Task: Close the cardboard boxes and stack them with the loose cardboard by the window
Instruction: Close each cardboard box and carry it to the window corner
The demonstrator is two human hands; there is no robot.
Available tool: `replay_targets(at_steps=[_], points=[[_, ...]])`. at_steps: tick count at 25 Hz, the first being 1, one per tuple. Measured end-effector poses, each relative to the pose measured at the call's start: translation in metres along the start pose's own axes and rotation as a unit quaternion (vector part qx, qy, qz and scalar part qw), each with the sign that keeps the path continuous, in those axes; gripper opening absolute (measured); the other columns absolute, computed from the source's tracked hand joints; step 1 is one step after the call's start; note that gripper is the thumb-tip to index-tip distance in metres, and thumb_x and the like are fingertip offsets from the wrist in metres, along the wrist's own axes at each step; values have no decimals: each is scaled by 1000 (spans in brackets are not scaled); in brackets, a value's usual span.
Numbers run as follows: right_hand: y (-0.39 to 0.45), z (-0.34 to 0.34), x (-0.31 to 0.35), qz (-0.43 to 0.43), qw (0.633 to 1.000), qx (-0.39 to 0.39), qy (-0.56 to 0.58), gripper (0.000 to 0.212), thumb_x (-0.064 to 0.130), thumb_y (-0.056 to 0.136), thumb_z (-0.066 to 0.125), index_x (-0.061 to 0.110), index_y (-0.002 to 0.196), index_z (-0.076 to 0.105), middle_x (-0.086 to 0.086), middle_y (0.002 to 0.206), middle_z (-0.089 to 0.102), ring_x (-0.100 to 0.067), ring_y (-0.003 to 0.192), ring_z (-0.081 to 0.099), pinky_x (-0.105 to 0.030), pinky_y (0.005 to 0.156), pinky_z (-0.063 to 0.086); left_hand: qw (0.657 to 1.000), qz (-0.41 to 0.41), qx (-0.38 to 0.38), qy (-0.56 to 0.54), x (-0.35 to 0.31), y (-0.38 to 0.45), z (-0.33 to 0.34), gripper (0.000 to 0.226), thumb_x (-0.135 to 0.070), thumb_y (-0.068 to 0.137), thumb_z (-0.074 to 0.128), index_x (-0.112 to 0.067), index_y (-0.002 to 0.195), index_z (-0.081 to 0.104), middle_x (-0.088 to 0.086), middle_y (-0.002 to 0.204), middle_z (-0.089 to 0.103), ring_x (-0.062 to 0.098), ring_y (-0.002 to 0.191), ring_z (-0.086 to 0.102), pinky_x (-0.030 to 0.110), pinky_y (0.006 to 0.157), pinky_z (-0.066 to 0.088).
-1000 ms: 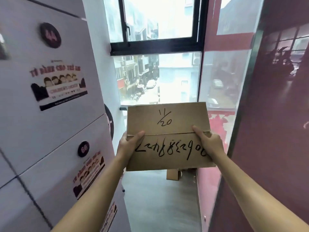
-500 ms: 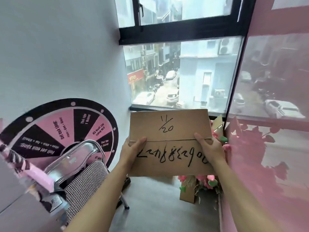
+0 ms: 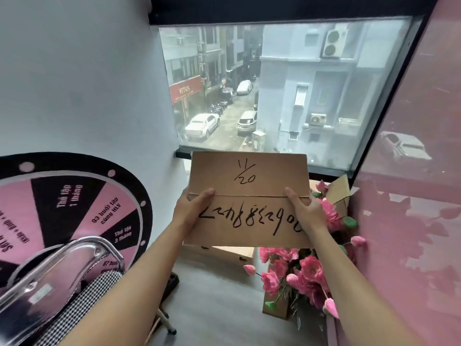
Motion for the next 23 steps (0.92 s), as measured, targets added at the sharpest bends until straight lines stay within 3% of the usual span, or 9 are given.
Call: replay_targets(at_steps=[3,7,11,14,17,20,23], points=[[60,39,-4,17,1000,22,13,73,86,65,62,30,110,65,8,95,73,-17,89,70,-42,80,59,1000,-12,-7,2,6,66,0,57,-63,71,78,-28,114,68,-3,99,77,18,88,75,36,72,60],[143,93,-9,17,999,34,5,72,87,65,61,30,109,66,12,91,71,-11,84,68,-31,67,55,999,-43,-32,4,24,156,3,60,-63,66,78,-29,114,67,-2,102,76,19,91,73,44,85,60],[225,154,-20,52,997,64,-8,69,88,62,57,31,100,64,10,90,70,-14,85,67,-38,77,56,996,-79,-40,28,38,245,4,65,-65,66,76,-26,117,68,-1,105,75,20,94,72,44,88,59],[272,200,-27,76,993,85,-20,71,89,64,55,29,102,64,12,88,67,-11,83,64,-33,70,51,992,-115,-44,34,57,305,-5,66,-65,66,77,-23,116,69,-1,105,75,19,94,72,41,87,59],[303,240,-38,92,989,105,-45,70,88,66,53,29,103,64,12,87,67,-11,82,64,-32,67,50,988,-150,-35,30,83,347,-13,63,-63,66,77,-27,117,68,-2,106,75,19,94,73,42,87,59],[336,288,-60,127,984,104,-63,64,88,68,53,32,97,61,7,90,70,-15,84,66,-38,75,55,982,-183,-20,33,115,405,-23,59,-61,68,79,-26,114,67,-2,103,75,18,91,73,38,80,60],[361,338,-84,168,979,86,-75,77,95,58,48,30,98,62,7,92,71,-16,85,66,-37,77,53,973,-224,6,54,153,463,-37,66,-65,61,79,-26,113,67,-2,104,75,19,93,73,40,83,60]])
Point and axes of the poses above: each hand's wrist, its own y-axis towards the middle knuckle, its own z-axis out of the palm, x = y × z, the point moved 1 cm from there along y, towards the middle knuckle
